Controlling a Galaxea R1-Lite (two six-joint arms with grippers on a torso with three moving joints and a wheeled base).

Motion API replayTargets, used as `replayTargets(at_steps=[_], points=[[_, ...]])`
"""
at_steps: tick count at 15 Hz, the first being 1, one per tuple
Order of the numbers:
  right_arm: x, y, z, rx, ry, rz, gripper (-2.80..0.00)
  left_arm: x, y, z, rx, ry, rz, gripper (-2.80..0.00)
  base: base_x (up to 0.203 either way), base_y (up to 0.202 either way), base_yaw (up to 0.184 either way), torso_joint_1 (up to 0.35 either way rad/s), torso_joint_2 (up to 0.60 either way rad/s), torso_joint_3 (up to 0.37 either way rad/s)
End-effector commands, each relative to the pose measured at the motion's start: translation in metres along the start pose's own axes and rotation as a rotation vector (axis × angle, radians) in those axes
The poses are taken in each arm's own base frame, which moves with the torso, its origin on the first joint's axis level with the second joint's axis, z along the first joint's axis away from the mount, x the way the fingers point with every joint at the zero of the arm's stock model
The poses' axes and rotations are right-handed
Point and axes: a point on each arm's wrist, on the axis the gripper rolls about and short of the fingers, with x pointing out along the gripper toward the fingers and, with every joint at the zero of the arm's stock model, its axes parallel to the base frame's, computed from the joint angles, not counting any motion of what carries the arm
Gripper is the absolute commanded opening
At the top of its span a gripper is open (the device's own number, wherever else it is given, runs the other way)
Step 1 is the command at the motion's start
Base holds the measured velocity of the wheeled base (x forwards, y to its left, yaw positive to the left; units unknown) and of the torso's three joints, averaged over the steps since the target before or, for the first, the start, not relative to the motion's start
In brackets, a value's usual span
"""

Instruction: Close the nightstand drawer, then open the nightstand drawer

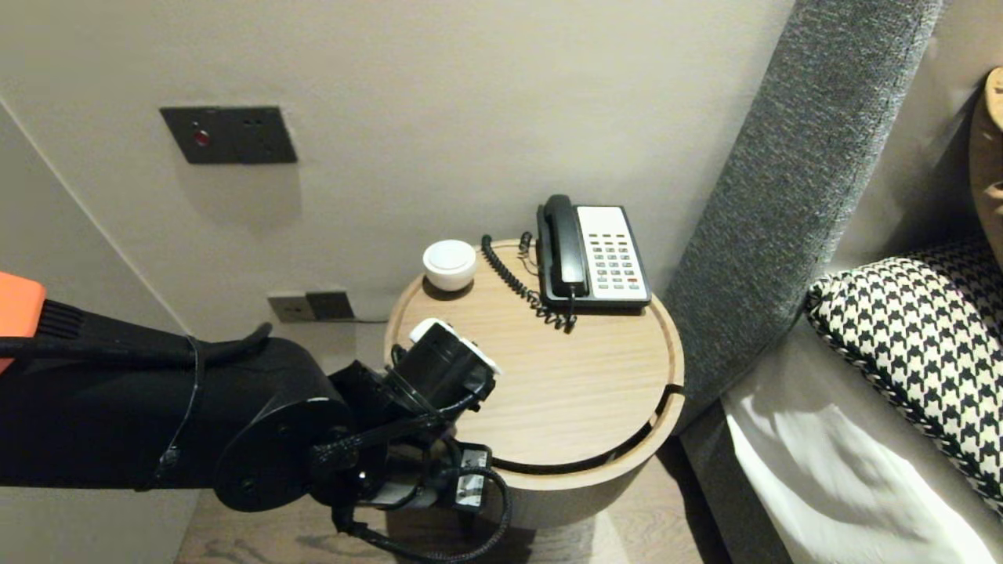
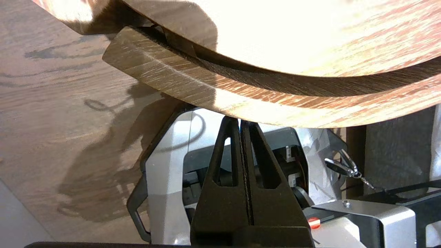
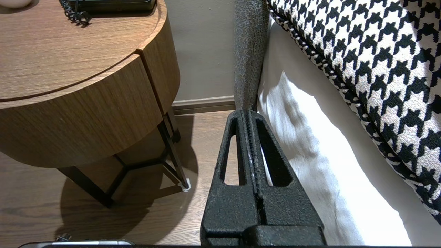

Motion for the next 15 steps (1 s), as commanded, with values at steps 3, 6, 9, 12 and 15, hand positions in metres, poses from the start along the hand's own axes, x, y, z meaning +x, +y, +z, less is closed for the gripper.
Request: replayTargets(at_steps=[3, 6, 9, 12, 15], points=[[0.002, 0.0, -0.011, 0.0, 0.039, 0.0, -2.8, -0.012, 0.002, 0.003, -0.008, -0.031, -0.001, -2.8, 0.0, 0.0, 0.0, 0.0, 0.0, 0.0], [0.002, 0.0, -0.011, 0.0, 0.039, 0.0, -2.8, -0.038, 0.006, 0.006, -0.013, -0.087, -0.013, -2.8, 0.0, 0.0, 0.0, 0.0, 0.0, 0.0], [0.002, 0.0, -0.011, -0.001, 0.039, 0.0, -2.8, -0.068, 0.028, 0.016, -0.083, -0.178, -0.003, -2.8, 0.0, 0.0, 0.0, 0.0, 0.0, 0.0], [0.002, 0.0, -0.011, 0.0, 0.039, 0.0, -2.8, -0.114, 0.076, 0.031, -0.21, -0.338, 0.041, -2.8, 0.0, 0.0, 0.0, 0.0, 0.0, 0.0], [0.002, 0.0, -0.011, -0.001, 0.039, 0.0, -2.8, -0.155, 0.147, 0.03, -0.338, -0.482, 0.188, -2.8, 0.0, 0.0, 0.0, 0.0, 0.0, 0.0]])
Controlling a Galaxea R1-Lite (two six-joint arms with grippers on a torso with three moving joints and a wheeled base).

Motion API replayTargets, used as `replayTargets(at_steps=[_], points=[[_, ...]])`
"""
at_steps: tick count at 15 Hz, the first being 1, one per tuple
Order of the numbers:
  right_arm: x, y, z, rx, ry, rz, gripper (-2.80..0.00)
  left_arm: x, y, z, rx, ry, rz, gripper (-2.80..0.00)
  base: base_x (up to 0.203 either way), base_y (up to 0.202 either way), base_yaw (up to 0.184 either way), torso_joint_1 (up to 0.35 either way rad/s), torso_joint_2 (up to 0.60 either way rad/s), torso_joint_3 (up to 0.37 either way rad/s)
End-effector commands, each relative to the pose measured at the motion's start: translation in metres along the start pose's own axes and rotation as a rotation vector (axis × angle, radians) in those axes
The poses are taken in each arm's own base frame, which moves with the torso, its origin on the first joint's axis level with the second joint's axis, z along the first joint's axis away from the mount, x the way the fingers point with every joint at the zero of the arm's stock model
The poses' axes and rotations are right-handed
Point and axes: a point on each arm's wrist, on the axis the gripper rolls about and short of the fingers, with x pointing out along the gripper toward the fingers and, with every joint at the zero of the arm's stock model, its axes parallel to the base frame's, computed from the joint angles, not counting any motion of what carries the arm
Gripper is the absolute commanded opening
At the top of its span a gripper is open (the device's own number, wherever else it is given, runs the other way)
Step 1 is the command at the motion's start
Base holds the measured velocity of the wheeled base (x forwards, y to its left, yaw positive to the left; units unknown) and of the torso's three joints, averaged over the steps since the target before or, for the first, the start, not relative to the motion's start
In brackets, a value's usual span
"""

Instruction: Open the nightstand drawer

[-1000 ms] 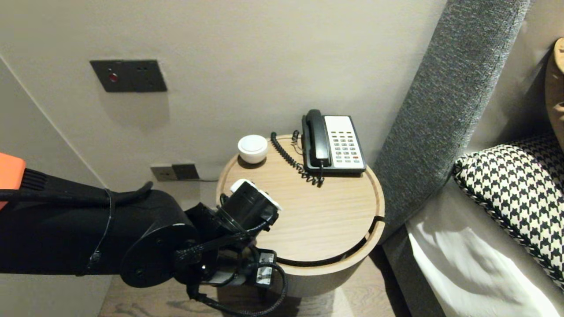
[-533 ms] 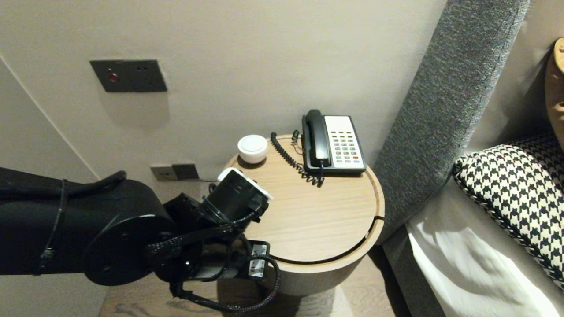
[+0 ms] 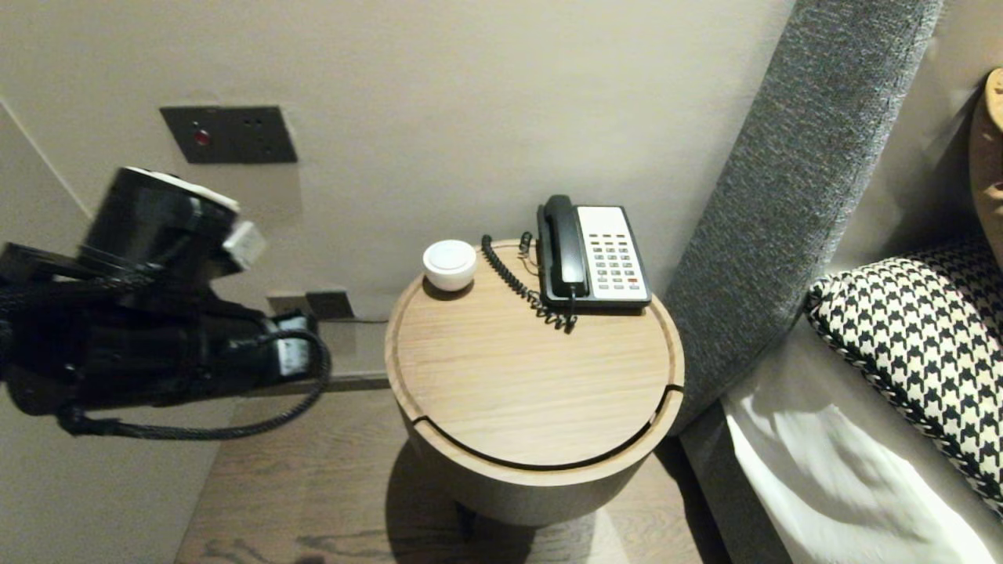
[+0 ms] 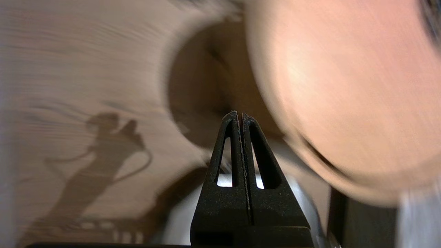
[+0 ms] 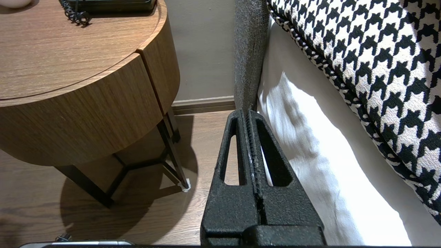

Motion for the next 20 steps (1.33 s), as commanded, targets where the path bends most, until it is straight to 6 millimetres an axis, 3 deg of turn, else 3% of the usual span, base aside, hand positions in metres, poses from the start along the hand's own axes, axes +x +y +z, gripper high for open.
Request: replayTargets(at_steps=[1, 3, 6, 8, 9, 12, 15, 20], points=[[0.002, 0.0, -0.011, 0.0, 0.039, 0.0, -2.8, -0.041, 0.064, 0.018, -0.114, -0.15, 0.103, -2.8, 0.0, 0.0, 0.0, 0.0, 0.0, 0.0], [0.002, 0.0, -0.011, -0.002, 0.039, 0.0, -2.8, -0.083, 0.096, 0.003, -0.12, -0.256, 0.151, -2.8, 0.0, 0.0, 0.0, 0.0, 0.0, 0.0], [0.002, 0.0, -0.011, 0.0, 0.039, 0.0, -2.8, -0.137, 0.099, -0.047, -0.03, -0.423, 0.148, -2.8, 0.0, 0.0, 0.0, 0.0, 0.0, 0.0], [0.002, 0.0, -0.011, -0.002, 0.039, 0.0, -2.8, -0.157, 0.098, -0.081, 0.011, -0.495, 0.146, -2.8, 0.0, 0.0, 0.0, 0.0, 0.0, 0.0], [0.002, 0.0, -0.011, 0.0, 0.039, 0.0, -2.8, -0.161, 0.099, -0.099, 0.034, -0.509, 0.148, -2.8, 0.0, 0.0, 0.0, 0.0, 0.0, 0.0], [0.002, 0.0, -0.011, 0.0, 0.039, 0.0, -2.8, -0.146, 0.11, -0.155, 0.089, -0.49, 0.161, -2.8, 0.0, 0.0, 0.0, 0.0, 0.0, 0.0], [0.002, 0.0, -0.011, 0.0, 0.039, 0.0, -2.8, -0.135, 0.117, -0.188, 0.165, -0.523, 0.183, -2.8, 0.0, 0.0, 0.0, 0.0, 0.0, 0.0], [0.002, 0.0, -0.011, 0.0, 0.039, 0.0, -2.8, -0.113, 0.126, -0.204, 0.204, -0.526, 0.242, -2.8, 0.0, 0.0, 0.0, 0.0, 0.0, 0.0]])
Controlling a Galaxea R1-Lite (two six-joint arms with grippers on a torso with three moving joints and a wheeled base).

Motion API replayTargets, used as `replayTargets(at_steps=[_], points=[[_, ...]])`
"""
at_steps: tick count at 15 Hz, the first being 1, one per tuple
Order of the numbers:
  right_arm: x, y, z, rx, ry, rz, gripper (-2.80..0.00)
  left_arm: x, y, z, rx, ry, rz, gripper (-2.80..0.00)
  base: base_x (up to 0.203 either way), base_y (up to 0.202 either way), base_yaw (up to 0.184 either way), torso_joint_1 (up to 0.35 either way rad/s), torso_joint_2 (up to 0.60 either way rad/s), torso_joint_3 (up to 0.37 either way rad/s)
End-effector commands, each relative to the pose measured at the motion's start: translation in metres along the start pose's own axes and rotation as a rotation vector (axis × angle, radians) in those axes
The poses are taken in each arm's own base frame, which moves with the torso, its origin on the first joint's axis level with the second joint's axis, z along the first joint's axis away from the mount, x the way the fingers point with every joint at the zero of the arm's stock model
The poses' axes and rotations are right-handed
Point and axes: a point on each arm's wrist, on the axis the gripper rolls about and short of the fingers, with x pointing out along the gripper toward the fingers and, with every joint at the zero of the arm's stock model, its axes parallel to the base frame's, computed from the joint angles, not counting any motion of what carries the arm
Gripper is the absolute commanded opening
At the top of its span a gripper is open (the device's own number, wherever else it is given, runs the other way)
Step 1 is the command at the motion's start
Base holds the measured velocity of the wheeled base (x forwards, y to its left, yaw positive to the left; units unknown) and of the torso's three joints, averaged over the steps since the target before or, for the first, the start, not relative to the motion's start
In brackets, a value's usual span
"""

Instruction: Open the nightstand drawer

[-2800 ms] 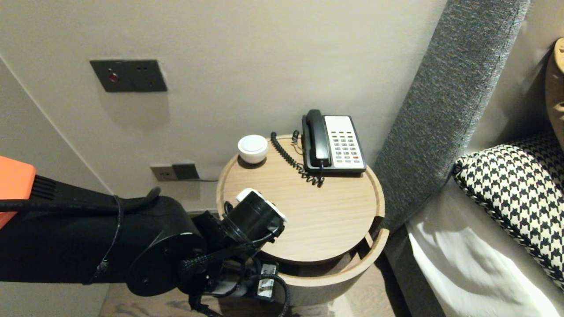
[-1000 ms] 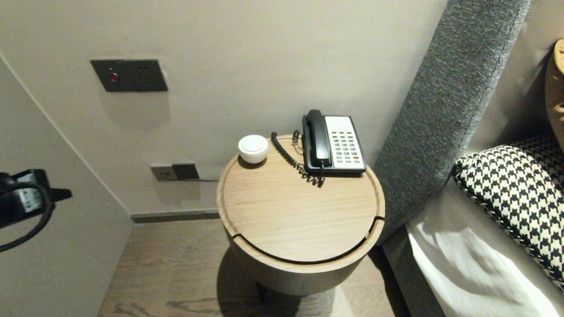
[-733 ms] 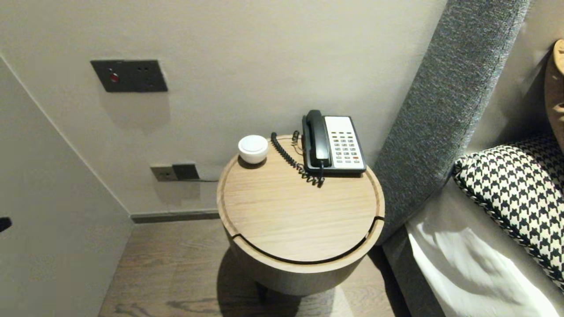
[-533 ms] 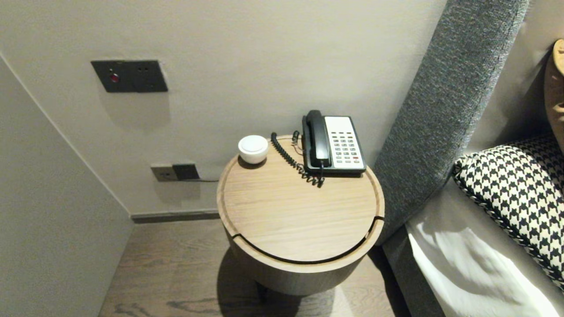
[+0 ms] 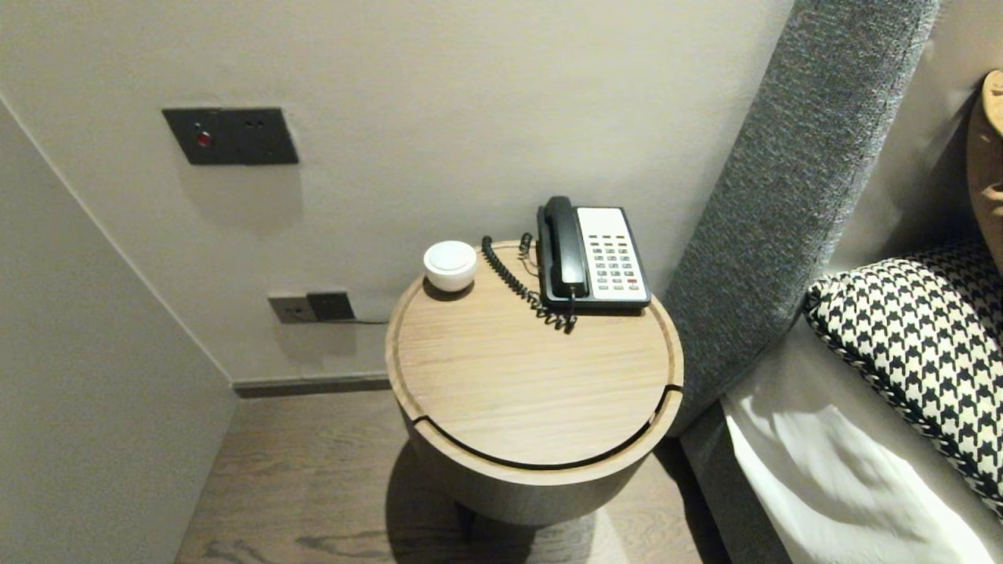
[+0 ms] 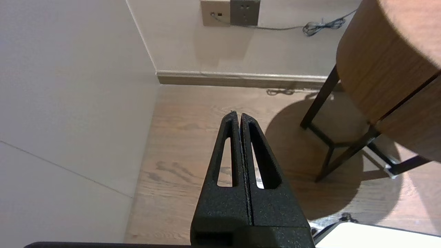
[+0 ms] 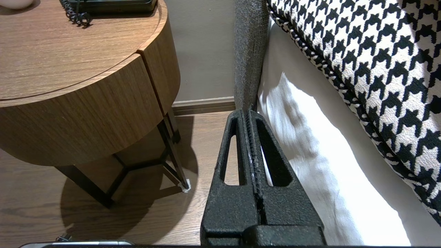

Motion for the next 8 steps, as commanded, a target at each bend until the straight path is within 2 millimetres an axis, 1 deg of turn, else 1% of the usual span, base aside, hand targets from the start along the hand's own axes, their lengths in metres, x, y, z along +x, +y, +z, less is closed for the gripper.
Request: replayTargets(at_steps=[1, 3, 6, 8], points=[[0.002, 0.0, -0.011, -0.002, 0.039, -0.001, -2.8, 0.002, 0.0, -0.012, 0.005, 0.02, -0.009, -2.8, 0.0, 0.0, 0.0, 0.0, 0.0, 0.0], [0.002, 0.0, -0.011, 0.0, 0.039, -0.001, -2.8, 0.0, 0.0, -0.016, 0.014, 0.014, -0.051, -2.8, 0.0, 0.0, 0.0, 0.0, 0.0, 0.0], [0.002, 0.0, -0.011, 0.0, 0.039, -0.001, -2.8, -0.008, 0.002, -0.034, 0.042, -0.021, -0.06, -2.8, 0.0, 0.0, 0.0, 0.0, 0.0, 0.0], [0.002, 0.0, -0.011, 0.0, 0.039, -0.001, -2.8, -0.007, 0.002, -0.046, 0.052, -0.026, -0.069, -2.8, 0.0, 0.0, 0.0, 0.0, 0.0, 0.0]])
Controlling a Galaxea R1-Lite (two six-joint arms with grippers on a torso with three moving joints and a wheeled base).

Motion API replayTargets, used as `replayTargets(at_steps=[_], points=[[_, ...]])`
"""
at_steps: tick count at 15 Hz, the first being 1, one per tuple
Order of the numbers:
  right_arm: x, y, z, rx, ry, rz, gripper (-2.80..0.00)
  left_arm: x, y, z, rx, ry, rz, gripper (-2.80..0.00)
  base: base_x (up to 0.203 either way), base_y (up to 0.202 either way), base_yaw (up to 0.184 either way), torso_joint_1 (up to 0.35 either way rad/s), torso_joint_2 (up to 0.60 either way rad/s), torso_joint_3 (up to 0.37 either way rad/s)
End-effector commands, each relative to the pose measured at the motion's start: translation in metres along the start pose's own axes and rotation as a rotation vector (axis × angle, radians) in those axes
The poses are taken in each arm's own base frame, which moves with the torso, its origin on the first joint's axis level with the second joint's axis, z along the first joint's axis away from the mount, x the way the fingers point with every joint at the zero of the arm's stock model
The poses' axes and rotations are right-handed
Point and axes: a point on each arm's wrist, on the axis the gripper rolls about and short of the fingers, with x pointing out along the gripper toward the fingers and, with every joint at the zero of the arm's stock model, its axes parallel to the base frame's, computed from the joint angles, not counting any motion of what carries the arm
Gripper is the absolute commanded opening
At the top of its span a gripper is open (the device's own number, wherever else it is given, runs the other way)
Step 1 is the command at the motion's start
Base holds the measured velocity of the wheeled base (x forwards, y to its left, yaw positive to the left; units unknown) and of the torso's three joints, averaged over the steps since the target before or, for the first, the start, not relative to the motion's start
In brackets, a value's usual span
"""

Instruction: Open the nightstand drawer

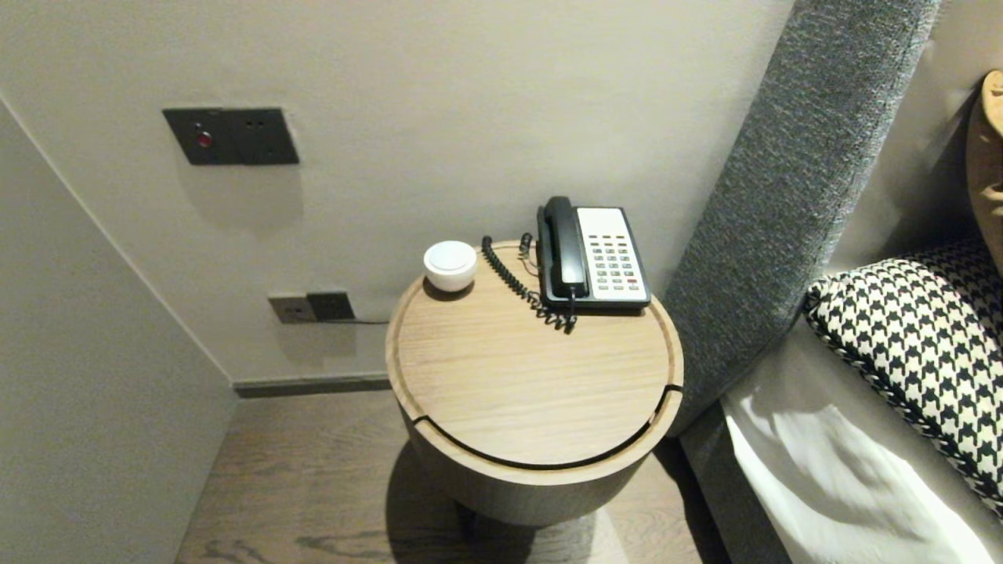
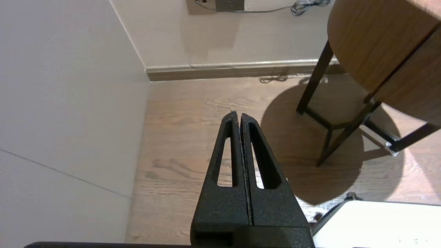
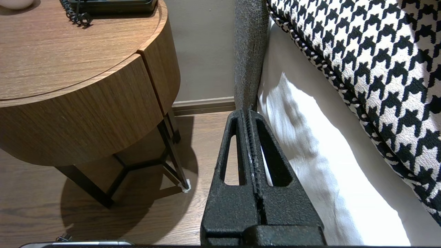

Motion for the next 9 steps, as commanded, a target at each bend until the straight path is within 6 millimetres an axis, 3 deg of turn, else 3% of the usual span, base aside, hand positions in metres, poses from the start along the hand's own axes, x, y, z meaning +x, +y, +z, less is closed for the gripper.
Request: replayTargets(at_steps=[1, 4, 9], points=[[0.002, -0.0002, -0.0113, 0.0, 0.039, -0.001, -2.8, -0.0031, -0.0006, -0.0122, 0.002, -0.054, -0.016, -2.8, 0.0, 0.0, 0.0, 0.0, 0.0, 0.0], [0.002, -0.0002, -0.0113, -0.001, 0.039, -0.001, -2.8, -0.0033, -0.0013, -0.0164, 0.043, -0.206, -0.026, -2.8, 0.0, 0.0, 0.0, 0.0, 0.0, 0.0], [0.002, -0.0002, -0.0113, 0.0, 0.039, -0.001, -2.8, -0.0029, -0.0013, -0.0168, 0.047, -0.203, -0.028, -2.8, 0.0, 0.0, 0.0, 0.0, 0.0, 0.0]])
